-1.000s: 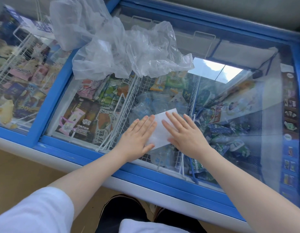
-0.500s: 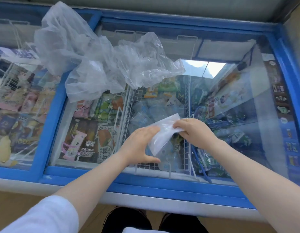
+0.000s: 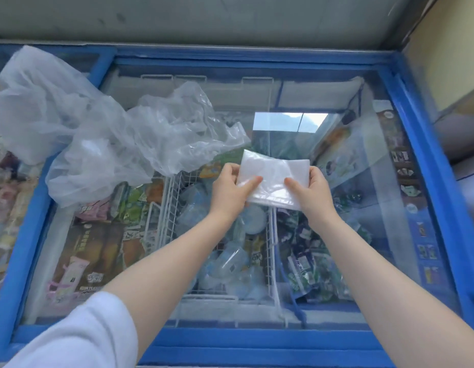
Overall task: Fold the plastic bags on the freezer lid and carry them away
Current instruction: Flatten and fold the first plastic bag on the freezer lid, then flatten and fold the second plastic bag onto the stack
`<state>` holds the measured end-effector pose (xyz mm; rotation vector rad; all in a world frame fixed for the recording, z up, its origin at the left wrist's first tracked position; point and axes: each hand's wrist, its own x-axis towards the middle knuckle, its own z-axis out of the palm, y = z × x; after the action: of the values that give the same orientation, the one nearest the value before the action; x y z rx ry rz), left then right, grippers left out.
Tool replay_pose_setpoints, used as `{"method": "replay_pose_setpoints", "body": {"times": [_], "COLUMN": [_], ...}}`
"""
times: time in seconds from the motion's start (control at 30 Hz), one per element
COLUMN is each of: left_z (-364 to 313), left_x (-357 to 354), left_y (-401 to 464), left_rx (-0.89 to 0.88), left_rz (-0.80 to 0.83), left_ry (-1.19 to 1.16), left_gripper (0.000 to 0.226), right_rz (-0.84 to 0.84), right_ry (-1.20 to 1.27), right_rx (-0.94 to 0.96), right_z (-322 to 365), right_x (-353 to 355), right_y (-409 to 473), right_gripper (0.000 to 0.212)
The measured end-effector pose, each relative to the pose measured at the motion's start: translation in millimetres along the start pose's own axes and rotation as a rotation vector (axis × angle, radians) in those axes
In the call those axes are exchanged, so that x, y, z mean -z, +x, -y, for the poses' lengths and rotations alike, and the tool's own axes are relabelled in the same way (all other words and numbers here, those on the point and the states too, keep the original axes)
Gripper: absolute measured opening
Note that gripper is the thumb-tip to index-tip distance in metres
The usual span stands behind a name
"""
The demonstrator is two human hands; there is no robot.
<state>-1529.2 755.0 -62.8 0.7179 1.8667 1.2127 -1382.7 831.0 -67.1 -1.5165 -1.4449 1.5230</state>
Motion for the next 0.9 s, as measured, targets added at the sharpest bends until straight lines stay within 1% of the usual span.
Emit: {"method": "replay_pose_setpoints", "body": {"times": [0.07,0.17,0.23,0.3,0.4,0.47,0.5,0.57,0.6,0.7,0.77,0.8,0.83,0.9], "left_z": [-8,-15,-16,-16,-16,-18,-19,-21,-22,-22,-18,-15,-12,-3], "left_x": [-20,-46,-58,-65,-67,-60,-54,-36,-25,14,44,60,77,112], "left_y": [18,42,53,61,63,56,52,39,31,10,-1,-6,-11,-18], "left_rx": [-0.028,-0.07,-0.061,-0.019,0.006,-0.035,-0.075,-0.173,-0.226,-0.346,-0.364,-0.364,-0.366,-0.395], "left_rz": [-0.009,-0.066,-0.102,-0.097,-0.061,-0.08,-0.103,-0.146,-0.162,-0.244,-0.311,-0.342,-0.365,-0.391], "left_ry": [0.163,0.571,0.735,0.813,0.869,0.867,0.845,0.771,0.727,0.633,0.612,0.611,0.615,0.655], "left_gripper": [0.035,0.035,0.039,0.041,0.041,0.04,0.038,0.034,0.029,0.017,0.016,0.017,0.019,0.022], "right_rz": [-0.061,-0.09,-0.097,-0.102,-0.123,-0.167,-0.188,-0.182,-0.135,0.086,0.224,0.3,0.382,0.467], "right_ry": [-0.124,-0.337,-0.435,-0.502,-0.749,-0.853,-0.857,-0.797,-0.749,-0.634,-0.686,-0.765,-0.866,-1.063], "right_rx": [0.049,0.127,0.166,0.178,0.208,0.228,0.276,0.443,0.546,0.838,0.968,0.993,0.971,0.827], "right_z": [3,8,6,2,0,5,11,27,35,54,60,60,59,55], "right_x": [11,21,25,28,33,33,30,15,4,-38,-71,-90,-107,-140], "right_y": [28,68,86,98,101,95,90,76,67,38,25,22,19,19], "right_gripper": [0.026,0.044,0.051,0.052,0.043,0.044,0.044,0.04,0.036,0.027,0.03,0.036,0.046,0.069]}}
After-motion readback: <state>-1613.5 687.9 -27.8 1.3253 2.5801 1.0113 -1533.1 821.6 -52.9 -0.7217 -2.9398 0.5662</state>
